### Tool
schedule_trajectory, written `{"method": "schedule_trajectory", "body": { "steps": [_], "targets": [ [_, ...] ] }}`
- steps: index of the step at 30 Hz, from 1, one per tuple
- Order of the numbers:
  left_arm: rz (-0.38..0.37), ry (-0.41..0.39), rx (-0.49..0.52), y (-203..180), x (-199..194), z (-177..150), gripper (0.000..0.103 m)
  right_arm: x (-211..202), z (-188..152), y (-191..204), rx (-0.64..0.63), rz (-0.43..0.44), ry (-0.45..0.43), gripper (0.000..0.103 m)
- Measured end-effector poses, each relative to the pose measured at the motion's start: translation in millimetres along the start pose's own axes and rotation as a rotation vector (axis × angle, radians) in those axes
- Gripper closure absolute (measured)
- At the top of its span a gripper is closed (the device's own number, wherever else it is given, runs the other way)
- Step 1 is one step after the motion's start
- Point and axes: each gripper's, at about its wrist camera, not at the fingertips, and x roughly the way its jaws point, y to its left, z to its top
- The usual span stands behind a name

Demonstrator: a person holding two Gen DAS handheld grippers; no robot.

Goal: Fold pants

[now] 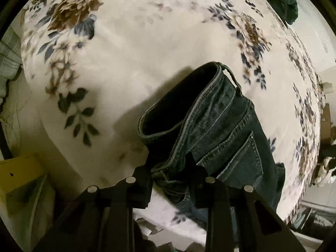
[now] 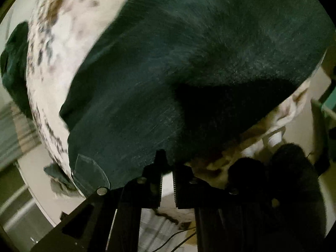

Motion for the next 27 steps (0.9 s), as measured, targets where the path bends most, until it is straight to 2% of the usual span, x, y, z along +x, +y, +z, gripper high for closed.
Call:
{"method": "schedule_trajectory", "body": {
  "steps": [4, 8, 11, 14, 15, 17, 19, 21, 23, 24, 25, 26, 27],
  "targets": [
    [0.008, 0.032, 0.01, -4, 2, -20, 0.078, -4, -10, 2, -0.047, -0.009, 0.005, 0.095],
    [0.002, 0.042, 0.018, -8, -2, -18, 0.078, -12, -13, 3, -0.09, -0.031, 0.01, 0.095],
    [0.032, 0.052, 0.037, -3, 1, -20, 0.079, -11, -4, 1, -0.121, -0.084, 0.054, 0.096],
    [0.031, 0.085, 0.011, 15, 8, -26, 0.079, 3, 6, -7, -0.13, -0.119, 0.113, 0.094],
    [0.032, 0.084, 0.019, 14, 7, -27, 0.079, 5, 9, -7, -0.126, -0.127, 0.133, 0.092],
    [0.048, 0.083, 0.046, 6, 1, -26, 0.078, 2, 12, 3, -0.156, -0.158, 0.185, 0.072],
    [0.052, 0.078, 0.054, -1, -11, -26, 0.078, -12, 10, 22, -0.227, -0.153, 0.204, 0.057],
    [0.052, 0.043, 0.062, -7, -27, -26, 0.078, -29, 7, 51, -0.317, -0.103, 0.215, 0.052],
    [0.087, -0.019, 0.096, -20, -46, -27, 0.076, -37, 10, 89, -0.417, -0.067, 0.224, 0.044],
    [0.091, -0.051, 0.127, -28, -54, -28, 0.069, -37, 16, 114, -0.483, -0.048, 0.218, 0.042],
    [0.098, -0.081, 0.165, -38, -59, -30, 0.063, -36, 20, 129, -0.528, -0.045, 0.21, 0.036],
    [0.111, -0.105, 0.202, -50, -61, -31, 0.043, -28, 28, 155, -0.608, -0.059, 0.196, 0.029],
    [0.111, -0.114, 0.225, -57, -59, -31, 0.024, -23, 36, 176, -0.665, -0.078, 0.171, 0.029]
  ]
}}
